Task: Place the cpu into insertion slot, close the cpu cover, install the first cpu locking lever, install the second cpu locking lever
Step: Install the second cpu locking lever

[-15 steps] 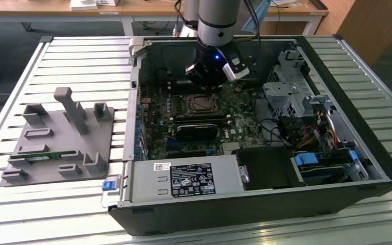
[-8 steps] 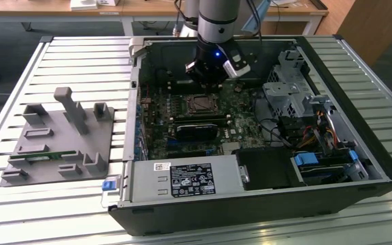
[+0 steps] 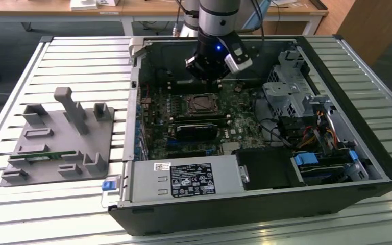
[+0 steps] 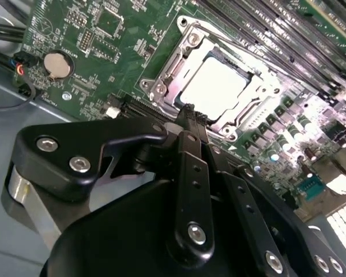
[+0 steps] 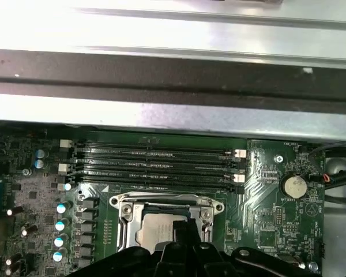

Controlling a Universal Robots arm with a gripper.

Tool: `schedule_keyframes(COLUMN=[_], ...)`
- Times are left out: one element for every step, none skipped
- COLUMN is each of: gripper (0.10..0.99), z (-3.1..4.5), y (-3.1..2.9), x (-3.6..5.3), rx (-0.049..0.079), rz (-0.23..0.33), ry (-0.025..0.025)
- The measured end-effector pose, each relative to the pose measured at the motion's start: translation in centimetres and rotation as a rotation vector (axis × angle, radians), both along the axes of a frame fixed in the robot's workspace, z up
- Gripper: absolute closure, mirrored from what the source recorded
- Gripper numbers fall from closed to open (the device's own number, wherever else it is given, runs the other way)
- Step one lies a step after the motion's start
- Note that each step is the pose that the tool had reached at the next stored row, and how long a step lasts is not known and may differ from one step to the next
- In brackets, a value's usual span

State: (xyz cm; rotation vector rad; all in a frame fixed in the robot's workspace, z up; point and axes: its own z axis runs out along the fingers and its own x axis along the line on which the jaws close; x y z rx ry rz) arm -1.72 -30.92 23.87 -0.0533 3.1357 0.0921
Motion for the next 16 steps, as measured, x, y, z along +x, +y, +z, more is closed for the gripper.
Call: schedule_keyframes(gripper=[0.980,0.980,0.980,0.980,0.980,0.980,0.980,0.980,0.980,0.980,0.980,0.980,0.980,0.980,0.980,0.980], z=[0.00,0.00,0.00,0.00,0.00,0.00,0.00,0.00,0.00,0.00,-0.01,-0.01,-0.01,-0.01,-0.01,-0.02], y=[-0.08,-0.20,-0.34,-0.52,-0.72,-0.89,-1.04,-1.19,-1.32,-1.45,-1.58,-1.72,-1.83,-1.94,-2.07,-2.20], x=[0.00,0.00,0.00,0.00,-0.01,-0.01,-0.01,-0.01,0.00,-0.01,-0.01,-0.01,0.00,-0.01,0.00,0.00], rx=[0.000,0.000,0.000,0.000,0.000,0.000,0.000,0.000,0.000,0.000,0.000,0.000,0.000,0.000,0.000,0.000], rz=[0.000,0.000,0.000,0.000,0.000,0.000,0.000,0.000,0.000,0.000,0.000,0.000,0.000,0.000,0.000,0.000], ry=[0.0001,0.0000,0.0000,0.0000,0.0000,0.0000,0.0000,0.0000,0.0000,0.0000,0.0000,0.0000,0.0000,0.0000,0.0000,0.0000])
